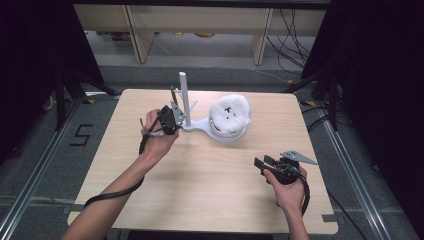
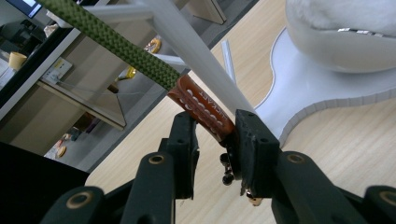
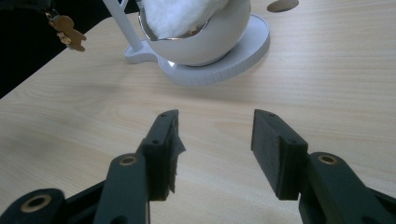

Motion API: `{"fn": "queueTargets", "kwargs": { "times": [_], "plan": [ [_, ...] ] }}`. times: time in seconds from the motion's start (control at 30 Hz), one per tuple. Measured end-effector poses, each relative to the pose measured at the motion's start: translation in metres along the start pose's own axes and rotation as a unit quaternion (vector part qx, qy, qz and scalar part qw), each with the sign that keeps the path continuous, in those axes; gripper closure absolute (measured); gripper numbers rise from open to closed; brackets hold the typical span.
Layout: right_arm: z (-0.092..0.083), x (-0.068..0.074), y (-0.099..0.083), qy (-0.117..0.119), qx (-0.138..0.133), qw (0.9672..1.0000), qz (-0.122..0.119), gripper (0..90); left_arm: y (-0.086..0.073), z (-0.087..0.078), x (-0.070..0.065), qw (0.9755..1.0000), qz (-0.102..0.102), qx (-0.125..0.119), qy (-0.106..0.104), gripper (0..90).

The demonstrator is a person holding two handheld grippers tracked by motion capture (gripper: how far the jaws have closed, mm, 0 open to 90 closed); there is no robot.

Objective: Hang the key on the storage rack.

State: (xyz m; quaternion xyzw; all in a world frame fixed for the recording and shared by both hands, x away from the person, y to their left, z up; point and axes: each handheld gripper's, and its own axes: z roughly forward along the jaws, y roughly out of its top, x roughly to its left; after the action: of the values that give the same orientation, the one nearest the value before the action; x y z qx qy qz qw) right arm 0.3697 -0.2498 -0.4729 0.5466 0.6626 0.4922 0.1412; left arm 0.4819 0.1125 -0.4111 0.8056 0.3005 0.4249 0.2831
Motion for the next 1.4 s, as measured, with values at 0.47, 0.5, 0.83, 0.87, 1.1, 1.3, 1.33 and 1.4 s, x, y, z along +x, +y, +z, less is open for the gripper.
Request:
{"fn": "queueTargets", "kwargs": {
  "times": [0.47, 0.5, 0.83, 0.87, 1.1, 1.3, 1.33, 1.4],
  "plan": [
    [0.000, -0.004, 0.000, -0.003, -0.005, 0.9997, -0.022, 52.5, 0.003, -0.001, -0.003, 0.9999, 0.009, -0.006, -0.006, 61.9],
    [0.000, -0.004, 0.000, -0.003, -0.005, 0.9997, -0.023, 52.5, 0.003, -0.001, -0.002, 0.9999, 0.011, -0.007, -0.007, 61.4],
    [0.000, -0.004, 0.000, -0.003, -0.005, 0.9997, -0.022, 52.3, 0.006, -0.003, 0.004, 0.9997, 0.014, -0.019, -0.010, 53.4],
    [0.000, -0.004, 0.000, -0.003, -0.005, 0.9997, -0.022, 52.3, 0.006, -0.004, 0.004, 0.9997, 0.009, -0.019, -0.013, 52.1],
    [0.001, -0.004, -0.001, 0.000, -0.002, 0.9998, -0.022, 52.3, 0.004, -0.001, 0.007, 0.9996, 0.008, -0.022, -0.017, 53.1],
    [0.001, -0.005, -0.001, 0.000, -0.004, 0.9996, -0.027, 52.2, 0.008, -0.004, 0.008, 0.9992, 0.008, -0.036, -0.016, 52.4],
    [0.001, -0.004, -0.001, -0.002, -0.003, 0.9997, -0.024, 52.2, 0.008, -0.004, 0.008, 0.9992, 0.007, -0.037, -0.016, 52.4],
    [0.001, -0.004, -0.002, 0.001, -0.003, 0.9997, -0.023, 52.2, 0.007, -0.004, 0.007, 0.9992, 0.006, -0.038, -0.014, 52.3]
  ]
}}
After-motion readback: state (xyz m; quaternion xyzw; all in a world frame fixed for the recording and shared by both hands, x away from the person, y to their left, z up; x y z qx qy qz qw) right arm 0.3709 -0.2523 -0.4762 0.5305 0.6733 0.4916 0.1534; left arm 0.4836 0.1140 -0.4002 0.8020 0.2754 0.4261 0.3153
